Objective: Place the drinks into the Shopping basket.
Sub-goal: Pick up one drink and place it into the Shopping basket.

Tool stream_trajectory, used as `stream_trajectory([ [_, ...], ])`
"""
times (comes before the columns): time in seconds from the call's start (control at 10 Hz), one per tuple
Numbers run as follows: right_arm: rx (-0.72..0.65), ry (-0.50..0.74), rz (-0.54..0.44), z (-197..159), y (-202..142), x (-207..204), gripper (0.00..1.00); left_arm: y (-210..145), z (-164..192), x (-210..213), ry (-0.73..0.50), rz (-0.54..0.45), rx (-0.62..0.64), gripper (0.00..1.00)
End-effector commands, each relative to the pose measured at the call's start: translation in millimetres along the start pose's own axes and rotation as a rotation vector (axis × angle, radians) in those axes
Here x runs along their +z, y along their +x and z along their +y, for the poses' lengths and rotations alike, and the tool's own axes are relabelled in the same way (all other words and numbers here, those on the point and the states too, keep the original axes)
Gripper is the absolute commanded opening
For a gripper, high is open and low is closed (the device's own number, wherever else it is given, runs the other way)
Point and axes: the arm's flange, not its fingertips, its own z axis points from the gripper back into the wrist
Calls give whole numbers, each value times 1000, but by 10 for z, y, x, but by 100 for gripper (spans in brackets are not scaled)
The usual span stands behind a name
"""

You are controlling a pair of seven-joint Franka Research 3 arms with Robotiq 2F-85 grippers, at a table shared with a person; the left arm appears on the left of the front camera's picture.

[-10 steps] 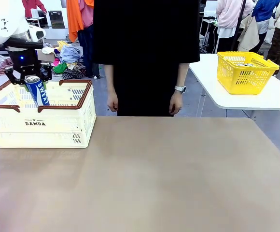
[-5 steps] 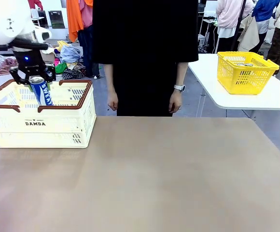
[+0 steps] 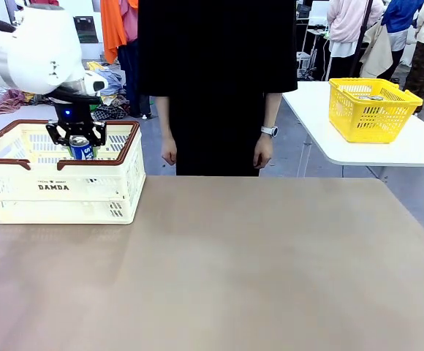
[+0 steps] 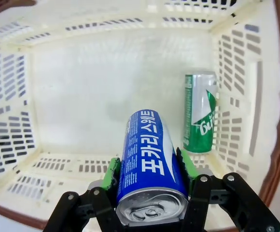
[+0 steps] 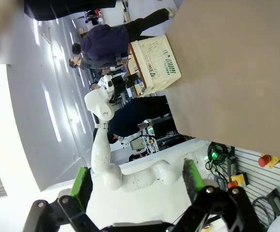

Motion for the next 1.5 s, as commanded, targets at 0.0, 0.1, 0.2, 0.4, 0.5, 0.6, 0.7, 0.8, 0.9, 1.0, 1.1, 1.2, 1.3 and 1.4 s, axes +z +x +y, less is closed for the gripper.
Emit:
stream_trajectory([
  [0.0, -7, 15, 4, 53, -9, 12, 100, 184, 30, -162, 22, 26, 15, 0],
  [0.1, -7, 15, 4, 53, -9, 12, 100, 232, 28, -285, 6, 39, 1, 0],
  [0.2, -7, 15, 4, 53, -9, 12, 100, 272, 39, -367, -5, 49, -6, 0],
  [0.4, -7, 15, 4, 53, -9, 12, 100, 276, 49, -382, -28, 43, -12, 0],
  [0.5, -7, 15, 4, 53, -9, 12, 100, 279, 45, -385, -32, 44, -12, 0],
  [0.6, -7, 15, 4, 53, -9, 12, 100, 278, 35, -391, -41, 52, -23, 37],
  [0.7, -7, 15, 4, 53, -9, 12, 100, 280, 29, -401, -37, 60, -27, 94],
  [0.8, -7, 15, 4, 53, -9, 12, 100, 284, 23, -410, -39, 66, -30, 100],
  [0.9, -7, 15, 4, 53, -9, 12, 100, 280, 24, -409, -47, 64, -30, 100],
  [1.0, -7, 15, 4, 53, -9, 12, 100, 287, 32, -401, -56, 65, -32, 100],
  [1.1, -7, 15, 4, 53, -9, 12, 100, 283, 47, -376, -64, 58, -29, 100],
  [1.2, -7, 15, 4, 53, -9, 12, 100, 261, 68, -329, -69, 41, -24, 100],
  [1.3, -7, 15, 4, 53, -9, 12, 100, 241, 86, -280, -79, 25, -26, 100],
  [1.4, -7, 15, 4, 53, -9, 12, 100, 226, 99, -248, -86, 21, -33, 100],
])
